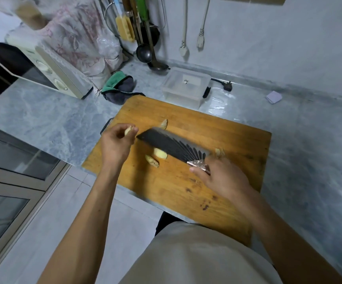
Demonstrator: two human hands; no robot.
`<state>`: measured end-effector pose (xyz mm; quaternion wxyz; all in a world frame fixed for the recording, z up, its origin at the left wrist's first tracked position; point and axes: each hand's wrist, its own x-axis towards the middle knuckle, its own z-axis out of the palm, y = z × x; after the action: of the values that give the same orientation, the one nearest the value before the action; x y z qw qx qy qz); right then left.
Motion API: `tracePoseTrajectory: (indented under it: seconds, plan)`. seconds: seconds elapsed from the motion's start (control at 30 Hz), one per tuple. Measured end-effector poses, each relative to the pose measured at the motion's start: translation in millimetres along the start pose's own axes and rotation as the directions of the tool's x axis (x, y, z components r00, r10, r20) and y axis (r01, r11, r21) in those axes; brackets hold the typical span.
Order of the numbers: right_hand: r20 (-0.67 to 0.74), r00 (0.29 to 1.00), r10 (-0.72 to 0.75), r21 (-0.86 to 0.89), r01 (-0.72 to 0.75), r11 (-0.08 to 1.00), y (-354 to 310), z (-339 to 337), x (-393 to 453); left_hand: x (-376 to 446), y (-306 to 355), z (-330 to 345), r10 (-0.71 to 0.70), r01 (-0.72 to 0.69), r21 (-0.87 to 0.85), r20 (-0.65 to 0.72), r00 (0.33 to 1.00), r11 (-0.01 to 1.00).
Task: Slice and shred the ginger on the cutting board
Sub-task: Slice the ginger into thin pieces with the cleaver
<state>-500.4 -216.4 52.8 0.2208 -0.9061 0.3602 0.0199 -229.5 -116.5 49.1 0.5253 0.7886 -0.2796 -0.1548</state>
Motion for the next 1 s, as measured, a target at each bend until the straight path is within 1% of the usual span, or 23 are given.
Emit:
tracePoseTrajectory:
  seconds: [0.03,0.07,0.13,0.17,0.27,0.33,0.37,0.4,0.47,0.53,0.6,0.7,0.8,0.9,1.0]
  plan:
    - [-0.004,0.999,0.041,0.071,-0.041,0.997,1.9,-0.6,1.6,-3.3,-4.2,0.0,-0.032,0.028,0.073,0.057,0.998,0.997]
    - [-0.017,0.997,0.072,0.134,-0.069,0.989,3.8,-1.2,3.6,-6.2,-7.3,3.5,-0.056,0.035,0.151,0.142,0.988,0.988]
    - [-0.046,0.994,0.102,0.238,-0.088,0.967,5.9,-3.3,7.5,-8.4,-11.0,15.5,-0.092,0.009,0.263,0.305,0.948,0.965]
    - [-0.054,0.993,0.107,0.275,-0.089,0.957,5.8,-4.2,9.1,-6.9,-9.9,21.9,-0.111,-0.002,0.304,0.352,0.929,0.953]
    - [-0.064,0.991,0.121,0.345,-0.092,0.934,3.0,-5.4,11.8,-1.2,-1.7,38.8,-0.153,-0.041,0.403,0.437,0.887,0.914]
    - [-0.079,0.99,0.117,0.393,-0.077,0.916,1.4,-4.8,12.1,-0.3,2.5,44.2,-0.199,-0.011,0.414,0.462,0.864,0.91]
    - [-0.085,0.99,0.114,0.42,-0.068,0.905,0.4,-4.7,11.5,-1.3,3.0,43.8,-0.218,0.041,0.374,0.445,0.868,0.926]
    - [-0.09,0.99,0.112,0.448,-0.06,0.892,-0.3,-4.6,10.7,-3.5,1.1,42.2,-0.21,0.079,0.32,0.397,0.894,0.944]
    - [-0.09,0.99,0.112,0.496,-0.053,0.867,-1.4,-5.7,8.8,-10.1,-9.5,34.3,-0.167,0.113,0.235,0.227,0.96,0.966]
    - [-0.05,0.992,0.114,0.532,-0.07,0.844,-2.7,-6.9,7.9,-24.2,-25.0,25.3,-0.219,0.203,0.188,0.066,0.974,0.961]
    - [0.019,0.995,0.103,0.566,-0.095,0.819,-3.9,-5.3,8.4,-43.2,-39.9,21.2,-0.349,0.349,0.147,-0.026,0.937,0.926]
    - [0.097,0.992,0.076,0.559,-0.118,0.821,-12.9,-0.6,9.6,-64.3,-48.8,28.4,-0.523,0.524,0.017,-0.044,0.851,0.852]
    - [0.152,0.988,0.03,0.507,-0.104,0.856,-28.3,3.7,10.1,-67.2,-46.0,41.8,-0.598,0.587,-0.127,-0.076,0.798,0.799]
    - [0.198,0.98,0.007,0.468,-0.1,0.878,-36.8,9.8,11.7,-64.2,-38.9,53.5,-0.661,0.632,-0.219,-0.103,0.743,0.744]
    - [0.216,0.976,-0.019,0.427,-0.077,0.901,-38.1,13.3,12.9,-61.3,-35.6,57.1,-0.728,0.657,-0.366,-0.09,0.679,0.659]
